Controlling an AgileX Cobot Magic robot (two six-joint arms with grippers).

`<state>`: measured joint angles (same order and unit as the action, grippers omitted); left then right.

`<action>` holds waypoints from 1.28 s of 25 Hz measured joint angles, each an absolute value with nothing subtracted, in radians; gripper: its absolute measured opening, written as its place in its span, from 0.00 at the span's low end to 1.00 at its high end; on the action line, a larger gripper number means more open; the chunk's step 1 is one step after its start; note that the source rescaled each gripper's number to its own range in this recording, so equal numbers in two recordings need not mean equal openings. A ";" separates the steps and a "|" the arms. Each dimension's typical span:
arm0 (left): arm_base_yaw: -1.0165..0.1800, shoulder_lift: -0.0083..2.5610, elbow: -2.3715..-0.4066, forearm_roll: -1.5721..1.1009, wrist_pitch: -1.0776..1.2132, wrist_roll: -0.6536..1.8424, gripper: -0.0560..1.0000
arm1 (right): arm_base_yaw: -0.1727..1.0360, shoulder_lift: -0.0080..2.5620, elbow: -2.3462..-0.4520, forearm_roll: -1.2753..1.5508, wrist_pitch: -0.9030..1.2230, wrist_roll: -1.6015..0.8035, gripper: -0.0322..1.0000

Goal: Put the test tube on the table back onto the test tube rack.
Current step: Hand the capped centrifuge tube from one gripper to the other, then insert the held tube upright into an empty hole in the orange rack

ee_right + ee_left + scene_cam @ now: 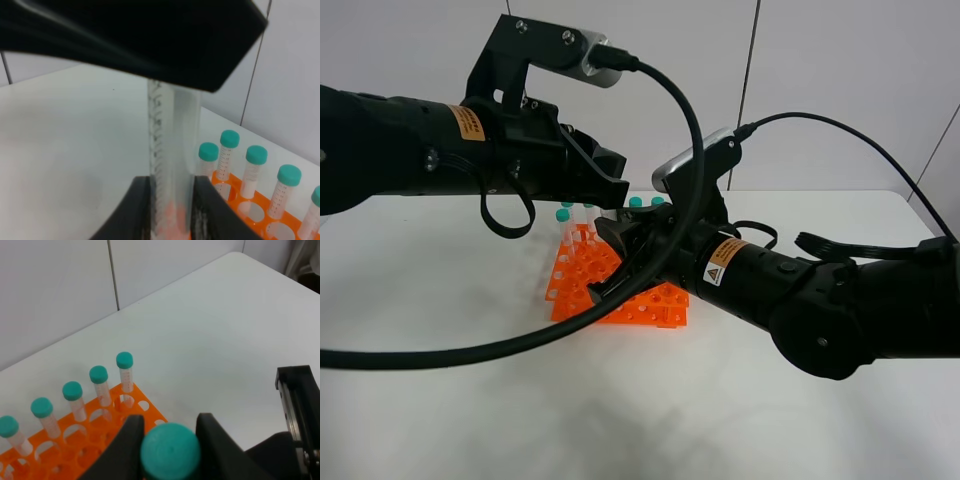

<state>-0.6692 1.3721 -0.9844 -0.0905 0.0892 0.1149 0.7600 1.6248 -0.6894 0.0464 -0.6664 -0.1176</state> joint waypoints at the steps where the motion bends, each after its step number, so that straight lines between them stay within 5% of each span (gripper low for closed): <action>1: -0.669 1.372 -0.984 -0.090 0.089 0.114 0.06 | 0.760 1.625 -0.689 0.046 -0.666 -0.118 0.03; 9: -0.669 1.372 -0.984 -0.090 0.089 0.115 0.06 | 0.760 1.625 -0.689 0.047 -0.666 -0.118 0.04; 11: -0.669 1.372 -0.984 -0.090 0.089 0.116 0.06 | 0.760 1.625 -0.689 0.046 -0.666 -0.118 0.15; 14: -0.669 1.372 -0.984 -0.090 0.089 0.119 0.06 | 0.760 1.625 -0.689 0.042 -0.667 -0.118 0.46; 16: -0.669 1.372 -0.984 -0.090 0.089 0.119 0.06 | 0.760 1.625 -0.689 0.042 -0.667 -0.118 0.55; 27: -0.669 1.372 -0.984 -0.090 0.062 0.119 0.06 | 0.760 1.576 -0.689 0.132 -0.531 -0.163 0.60; 32: -0.669 1.372 -0.984 -0.090 0.062 0.119 0.06 | 0.737 1.496 -0.699 0.176 -0.275 -0.180 0.79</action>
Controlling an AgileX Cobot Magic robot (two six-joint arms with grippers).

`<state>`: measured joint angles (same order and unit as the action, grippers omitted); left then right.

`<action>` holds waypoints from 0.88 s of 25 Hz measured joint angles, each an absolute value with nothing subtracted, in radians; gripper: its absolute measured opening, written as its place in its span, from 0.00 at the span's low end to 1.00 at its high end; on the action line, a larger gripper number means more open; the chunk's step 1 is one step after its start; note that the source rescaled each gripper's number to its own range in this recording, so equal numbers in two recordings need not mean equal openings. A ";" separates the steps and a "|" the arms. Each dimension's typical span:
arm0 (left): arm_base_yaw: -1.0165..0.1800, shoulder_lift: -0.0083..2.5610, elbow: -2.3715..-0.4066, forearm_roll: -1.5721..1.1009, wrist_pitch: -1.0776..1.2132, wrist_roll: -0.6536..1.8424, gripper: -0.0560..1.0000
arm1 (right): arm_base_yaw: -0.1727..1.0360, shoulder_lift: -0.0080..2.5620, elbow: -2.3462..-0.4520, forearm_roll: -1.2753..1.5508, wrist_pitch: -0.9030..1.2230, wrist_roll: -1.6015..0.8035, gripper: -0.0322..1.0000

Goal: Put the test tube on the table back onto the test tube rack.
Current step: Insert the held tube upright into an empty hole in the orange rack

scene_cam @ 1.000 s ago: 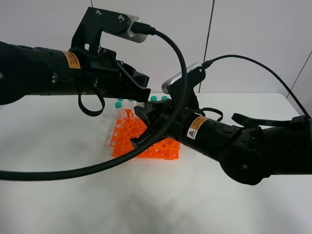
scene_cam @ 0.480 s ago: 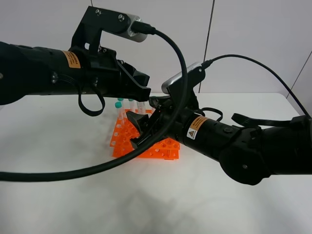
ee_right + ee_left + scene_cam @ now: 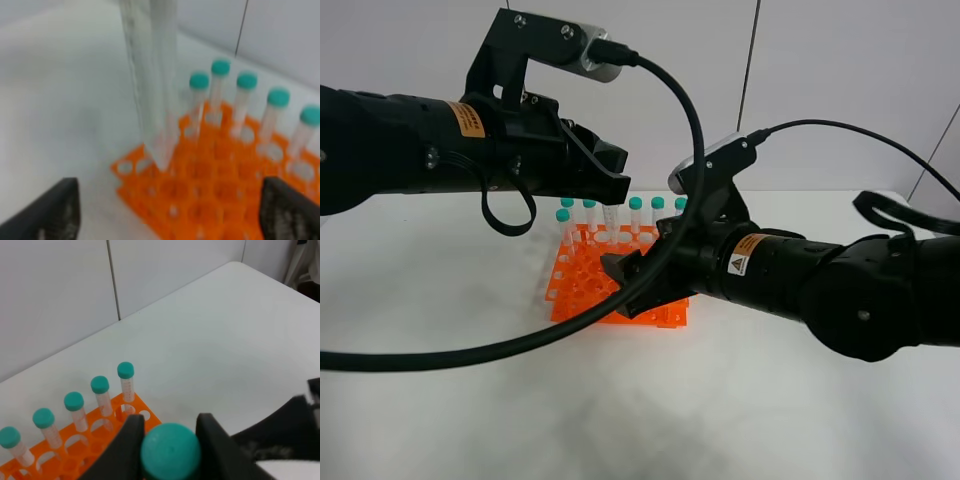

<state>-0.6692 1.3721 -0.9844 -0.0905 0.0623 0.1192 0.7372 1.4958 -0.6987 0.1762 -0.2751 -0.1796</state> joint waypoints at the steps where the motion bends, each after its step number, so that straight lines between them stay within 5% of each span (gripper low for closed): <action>1: -0.669 1.372 -0.984 -0.090 0.062 0.119 0.06 | 0.728 1.483 -0.700 0.178 -0.247 -0.180 0.82; 14: -0.669 1.372 -0.984 -0.090 0.060 0.119 0.06 | 0.681 1.328 -0.700 0.174 0.057 -0.193 0.93; 22: -0.669 1.372 -0.984 -0.090 0.076 0.119 0.06 | 0.548 1.193 -0.700 0.059 0.274 -0.189 0.95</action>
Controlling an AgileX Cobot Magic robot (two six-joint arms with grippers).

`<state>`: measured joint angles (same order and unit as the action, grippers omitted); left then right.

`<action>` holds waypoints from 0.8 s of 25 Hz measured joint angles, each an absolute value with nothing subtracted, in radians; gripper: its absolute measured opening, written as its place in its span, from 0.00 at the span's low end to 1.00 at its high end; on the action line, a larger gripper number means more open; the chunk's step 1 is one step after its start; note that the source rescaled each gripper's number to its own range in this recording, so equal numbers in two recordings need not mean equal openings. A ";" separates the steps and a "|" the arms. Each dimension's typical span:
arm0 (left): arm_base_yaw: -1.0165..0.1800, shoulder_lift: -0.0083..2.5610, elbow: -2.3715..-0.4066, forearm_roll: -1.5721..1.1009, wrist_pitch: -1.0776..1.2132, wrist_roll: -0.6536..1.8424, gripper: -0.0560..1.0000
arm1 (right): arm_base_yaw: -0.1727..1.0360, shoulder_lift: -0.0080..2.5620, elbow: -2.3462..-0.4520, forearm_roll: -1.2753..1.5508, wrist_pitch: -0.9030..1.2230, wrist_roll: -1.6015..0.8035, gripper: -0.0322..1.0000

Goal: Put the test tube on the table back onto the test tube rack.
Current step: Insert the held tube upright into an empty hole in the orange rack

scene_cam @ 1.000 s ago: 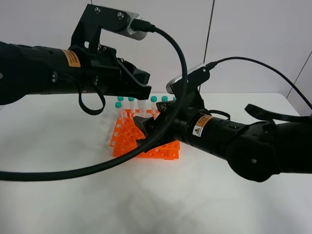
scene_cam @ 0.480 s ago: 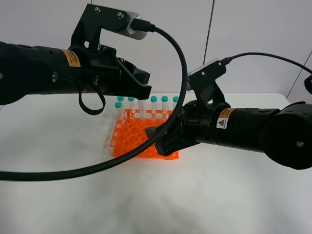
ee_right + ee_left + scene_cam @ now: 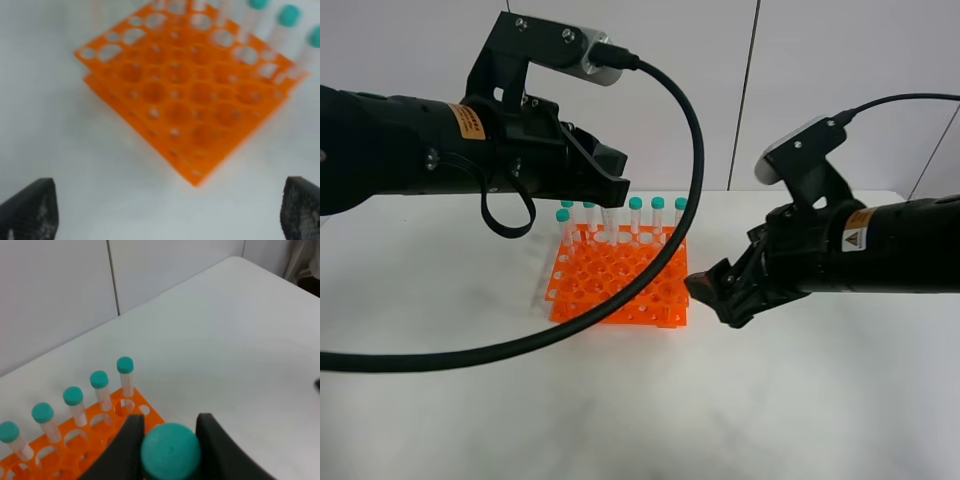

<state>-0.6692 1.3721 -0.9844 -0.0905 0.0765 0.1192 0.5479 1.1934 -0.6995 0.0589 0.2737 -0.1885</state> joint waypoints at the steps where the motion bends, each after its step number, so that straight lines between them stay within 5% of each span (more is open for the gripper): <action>1: -0.669 1.372 -0.984 -0.090 0.080 0.119 0.06 | 0.523 1.175 -0.700 0.041 0.296 -0.188 0.95; 20: -0.669 1.372 -0.984 -0.090 0.082 0.120 0.06 | 0.012 1.105 -0.700 -0.140 0.421 -0.013 0.95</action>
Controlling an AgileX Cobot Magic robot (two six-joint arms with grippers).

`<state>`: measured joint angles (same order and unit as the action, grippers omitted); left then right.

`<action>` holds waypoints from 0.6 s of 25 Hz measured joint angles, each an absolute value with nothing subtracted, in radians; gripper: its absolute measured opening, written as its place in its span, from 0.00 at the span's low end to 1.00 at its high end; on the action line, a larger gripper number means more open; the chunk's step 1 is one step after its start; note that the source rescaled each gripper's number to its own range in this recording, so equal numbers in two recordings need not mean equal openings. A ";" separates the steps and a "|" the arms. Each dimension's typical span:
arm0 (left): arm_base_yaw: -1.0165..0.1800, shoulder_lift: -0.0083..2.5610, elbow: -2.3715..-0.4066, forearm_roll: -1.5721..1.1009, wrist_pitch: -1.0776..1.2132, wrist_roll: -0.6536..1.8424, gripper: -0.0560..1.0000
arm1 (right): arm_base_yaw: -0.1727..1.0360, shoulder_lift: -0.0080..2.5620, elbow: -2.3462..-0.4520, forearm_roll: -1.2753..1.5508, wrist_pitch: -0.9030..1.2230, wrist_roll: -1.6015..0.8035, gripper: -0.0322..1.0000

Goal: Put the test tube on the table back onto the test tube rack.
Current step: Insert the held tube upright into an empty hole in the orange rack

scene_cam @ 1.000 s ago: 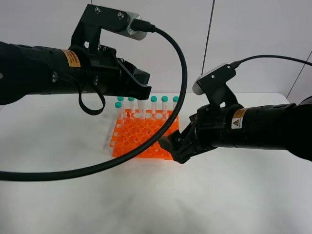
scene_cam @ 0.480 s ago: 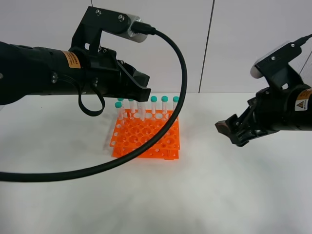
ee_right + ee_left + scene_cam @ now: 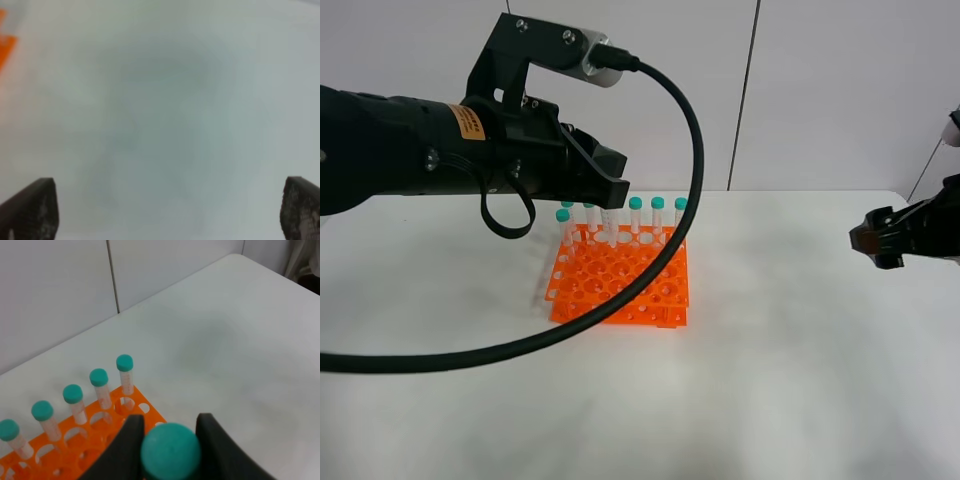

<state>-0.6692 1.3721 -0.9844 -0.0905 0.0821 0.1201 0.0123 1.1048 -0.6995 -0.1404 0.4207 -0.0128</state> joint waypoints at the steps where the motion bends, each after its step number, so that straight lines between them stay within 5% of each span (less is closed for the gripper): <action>1: -0.669 1.372 -0.984 -0.090 0.082 0.120 0.06 | -0.009 1.105 -0.700 -0.140 0.425 -0.009 0.95; 9: -0.669 1.372 -0.984 -0.090 0.082 0.120 0.06 | -0.171 1.105 -0.700 -0.139 0.427 0.037 0.95; 15: -0.669 1.372 -0.984 -0.090 0.083 0.120 0.06 | -0.185 1.105 -0.700 -0.047 0.438 0.039 0.94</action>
